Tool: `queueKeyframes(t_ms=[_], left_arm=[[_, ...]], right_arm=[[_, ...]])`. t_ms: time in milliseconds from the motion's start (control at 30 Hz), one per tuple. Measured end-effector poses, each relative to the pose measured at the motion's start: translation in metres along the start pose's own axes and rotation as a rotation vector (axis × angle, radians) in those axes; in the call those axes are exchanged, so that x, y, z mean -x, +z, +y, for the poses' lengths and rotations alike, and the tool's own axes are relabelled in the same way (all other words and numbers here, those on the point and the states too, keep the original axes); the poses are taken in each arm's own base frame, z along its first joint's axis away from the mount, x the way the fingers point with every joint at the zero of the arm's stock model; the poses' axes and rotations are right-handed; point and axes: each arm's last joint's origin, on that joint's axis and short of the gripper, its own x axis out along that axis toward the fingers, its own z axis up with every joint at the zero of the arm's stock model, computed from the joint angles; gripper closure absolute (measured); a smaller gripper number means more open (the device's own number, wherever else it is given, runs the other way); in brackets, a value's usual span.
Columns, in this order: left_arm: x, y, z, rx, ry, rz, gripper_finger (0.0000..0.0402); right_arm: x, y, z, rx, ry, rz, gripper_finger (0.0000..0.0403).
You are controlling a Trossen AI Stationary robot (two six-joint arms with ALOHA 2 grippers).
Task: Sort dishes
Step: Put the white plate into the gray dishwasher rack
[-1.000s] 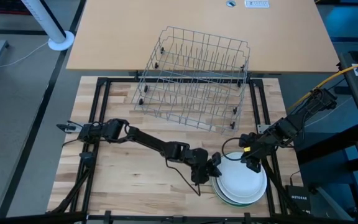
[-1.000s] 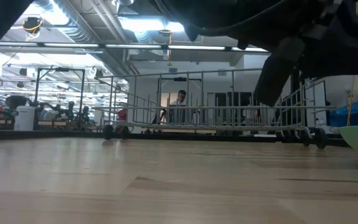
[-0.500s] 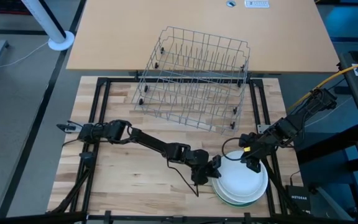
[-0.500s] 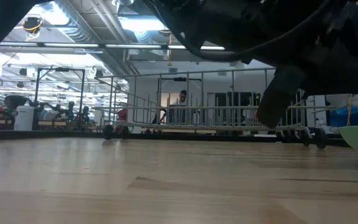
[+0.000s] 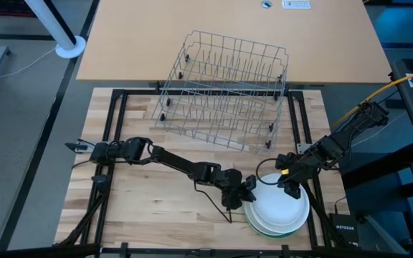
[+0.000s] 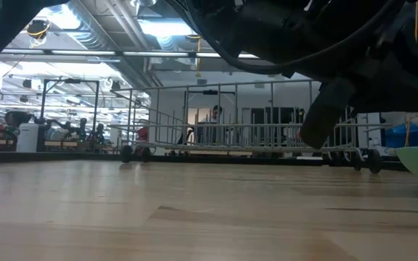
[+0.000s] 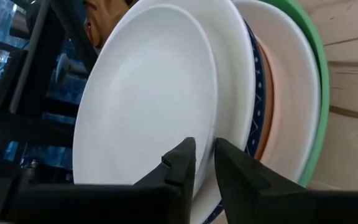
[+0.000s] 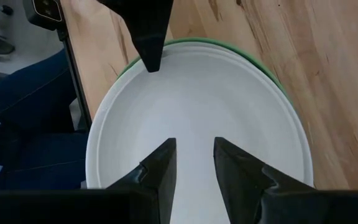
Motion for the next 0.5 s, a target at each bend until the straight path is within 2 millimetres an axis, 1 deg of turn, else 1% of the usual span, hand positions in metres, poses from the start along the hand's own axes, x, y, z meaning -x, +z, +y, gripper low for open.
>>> queueKeyframes(t_ms=[267,500], left_arm=[[0.0,-0.0004,-0.0012,0.003,-0.014,0.0,0.0395],[-0.0002,0.0009,-0.0027,0.0,-0.023,0.001,0.0401]], right_arm=[[0.0,0.0,0.0,0.0,0.0,-0.001,0.0291],[0.0,0.0001,0.0001,0.0,0.0,-0.001,0.0291]])
